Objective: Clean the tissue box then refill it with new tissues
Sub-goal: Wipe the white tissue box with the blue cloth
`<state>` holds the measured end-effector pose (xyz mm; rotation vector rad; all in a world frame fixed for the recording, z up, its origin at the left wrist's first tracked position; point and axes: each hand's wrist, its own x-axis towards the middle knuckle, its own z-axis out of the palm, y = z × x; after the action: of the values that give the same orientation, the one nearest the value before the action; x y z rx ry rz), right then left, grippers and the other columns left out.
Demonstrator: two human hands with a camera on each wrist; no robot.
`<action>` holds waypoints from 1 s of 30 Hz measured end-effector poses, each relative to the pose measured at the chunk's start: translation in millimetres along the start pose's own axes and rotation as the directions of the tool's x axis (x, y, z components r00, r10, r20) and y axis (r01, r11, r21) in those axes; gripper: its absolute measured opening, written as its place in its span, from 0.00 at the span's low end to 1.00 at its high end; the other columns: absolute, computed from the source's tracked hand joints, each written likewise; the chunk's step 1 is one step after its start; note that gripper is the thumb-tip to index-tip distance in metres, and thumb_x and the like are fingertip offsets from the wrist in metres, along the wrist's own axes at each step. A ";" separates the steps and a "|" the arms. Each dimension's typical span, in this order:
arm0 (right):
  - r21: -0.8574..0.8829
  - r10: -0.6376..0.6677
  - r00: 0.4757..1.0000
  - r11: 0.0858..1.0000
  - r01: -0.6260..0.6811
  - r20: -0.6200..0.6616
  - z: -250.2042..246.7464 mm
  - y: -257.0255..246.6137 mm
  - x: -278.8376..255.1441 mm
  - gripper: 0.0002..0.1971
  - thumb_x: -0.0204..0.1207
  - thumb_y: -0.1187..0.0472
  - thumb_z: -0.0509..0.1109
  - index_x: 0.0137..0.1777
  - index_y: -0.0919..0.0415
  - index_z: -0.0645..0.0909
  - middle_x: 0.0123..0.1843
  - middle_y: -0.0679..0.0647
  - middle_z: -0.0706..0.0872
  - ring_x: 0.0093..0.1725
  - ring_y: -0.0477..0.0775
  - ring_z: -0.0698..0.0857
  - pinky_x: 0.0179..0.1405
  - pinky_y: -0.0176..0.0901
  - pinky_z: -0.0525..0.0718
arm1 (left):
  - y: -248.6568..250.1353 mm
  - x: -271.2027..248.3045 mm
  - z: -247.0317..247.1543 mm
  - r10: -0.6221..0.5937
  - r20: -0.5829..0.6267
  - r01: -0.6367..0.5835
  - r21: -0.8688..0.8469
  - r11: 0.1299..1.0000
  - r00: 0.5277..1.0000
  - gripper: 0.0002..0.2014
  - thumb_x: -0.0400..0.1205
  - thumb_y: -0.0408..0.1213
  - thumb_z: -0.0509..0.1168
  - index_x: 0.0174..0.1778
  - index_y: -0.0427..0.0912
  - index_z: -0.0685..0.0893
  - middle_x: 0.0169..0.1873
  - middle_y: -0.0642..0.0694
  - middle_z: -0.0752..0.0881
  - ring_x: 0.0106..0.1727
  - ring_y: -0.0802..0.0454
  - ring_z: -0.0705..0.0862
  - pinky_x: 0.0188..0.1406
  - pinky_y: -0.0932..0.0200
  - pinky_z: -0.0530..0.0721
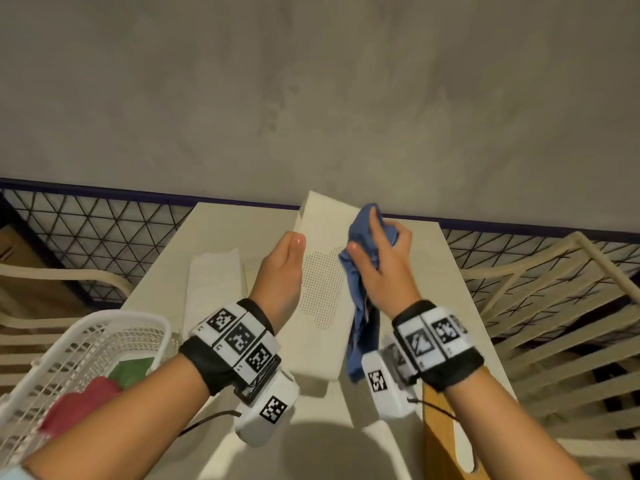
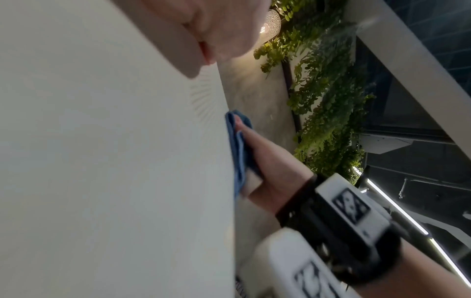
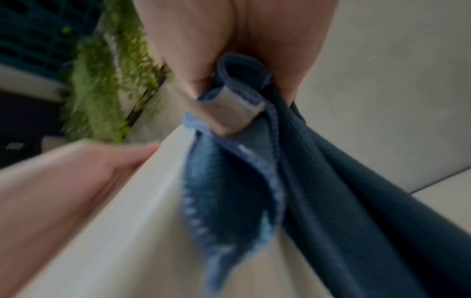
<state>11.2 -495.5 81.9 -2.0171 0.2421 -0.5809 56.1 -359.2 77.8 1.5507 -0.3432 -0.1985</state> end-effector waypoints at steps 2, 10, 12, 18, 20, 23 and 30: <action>0.054 0.100 0.995 0.993 -0.100 0.013 -16.3 -0.8 15.4 0.25 0.80 0.59 0.63 0.76 0.58 0.65 0.73 0.65 0.64 0.70 0.55 0.71 0.54 0.22 0.65 | -2.0 -4.5 -4.9 -0.012 0.044 0.012 -0.003 1.000 0.999 0.15 0.87 0.42 0.50 0.43 0.41 0.78 0.41 0.43 0.84 0.44 0.49 0.82 0.49 0.51 0.77; -0.043 -0.122 0.973 0.990 0.133 0.196 -14.8 3.8 -33.8 0.21 0.76 0.65 0.69 0.69 0.62 0.74 0.62 0.53 0.68 0.61 0.48 0.71 0.54 0.08 0.64 | 10.2 9.7 -21.8 -0.396 0.315 0.484 -0.282 0.829 0.862 0.28 0.84 0.55 0.45 0.67 0.39 0.77 0.56 0.41 0.87 0.57 0.46 0.86 0.62 0.54 0.81; -0.217 -0.248 0.946 0.932 0.292 0.210 -5.7 4.2 -43.7 0.20 0.75 0.60 0.68 0.68 0.59 0.77 0.65 0.56 0.71 0.61 0.57 0.73 0.62 0.22 0.68 | 6.4 8.9 -22.5 -0.416 0.328 0.510 -0.295 0.808 0.848 0.27 0.84 0.55 0.43 0.62 0.40 0.79 0.43 0.44 0.92 0.43 0.49 0.90 0.44 0.59 0.87; -0.685 -0.364 0.830 0.473 0.555 0.422 22.3 -13.9 -46.2 0.32 0.55 0.54 0.81 0.63 0.56 0.81 0.58 0.58 0.87 0.42 0.66 0.84 0.39 0.49 0.85 | -4.1 2.1 -16.9 -0.468 0.298 0.533 -0.191 0.825 0.832 0.27 0.84 0.57 0.45 0.50 0.41 0.83 0.34 0.43 0.90 0.41 0.49 0.86 0.43 0.58 0.81; -0.626 -0.363 0.785 0.474 0.620 0.502 24.2 -16.6 -41.8 0.27 0.62 0.53 0.74 0.63 0.56 0.81 0.59 0.57 0.86 0.41 0.64 0.84 0.41 0.48 0.85 | -9.3 0.9 -20.8 -0.491 0.265 0.542 -0.169 0.823 0.830 0.26 0.84 0.55 0.46 0.50 0.39 0.83 0.38 0.42 0.91 0.44 0.49 0.85 0.48 0.58 0.81; -0.500 -0.249 0.777 0.645 0.578 0.578 4.9 -10.0 -31.9 0.23 0.72 0.52 0.56 0.65 0.58 0.80 0.63 0.59 0.83 0.49 0.66 0.81 0.54 0.46 0.78 | -3.4 -4.1 -25.8 -0.505 0.209 0.540 -0.176 0.823 0.838 0.28 0.83 0.56 0.50 0.62 0.35 0.78 0.61 0.35 0.83 0.60 0.44 0.80 0.68 0.51 0.73; -0.462 -0.298 0.804 0.694 0.552 0.514 7.4 -16.4 -42.8 0.25 0.76 0.49 0.53 0.69 0.57 0.77 0.66 0.58 0.80 0.54 0.68 0.76 0.56 0.56 0.77 | 3.3 -9.3 -9.9 -0.362 0.261 0.376 -0.005 0.927 0.895 0.25 0.85 0.55 0.44 0.41 0.47 0.83 0.35 0.55 0.91 0.41 0.66 0.88 0.46 0.75 0.82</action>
<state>-23.4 -464.5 80.3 -2.7969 -0.3837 -0.3756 50.4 -346.7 80.4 1.5274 -0.2379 -0.7064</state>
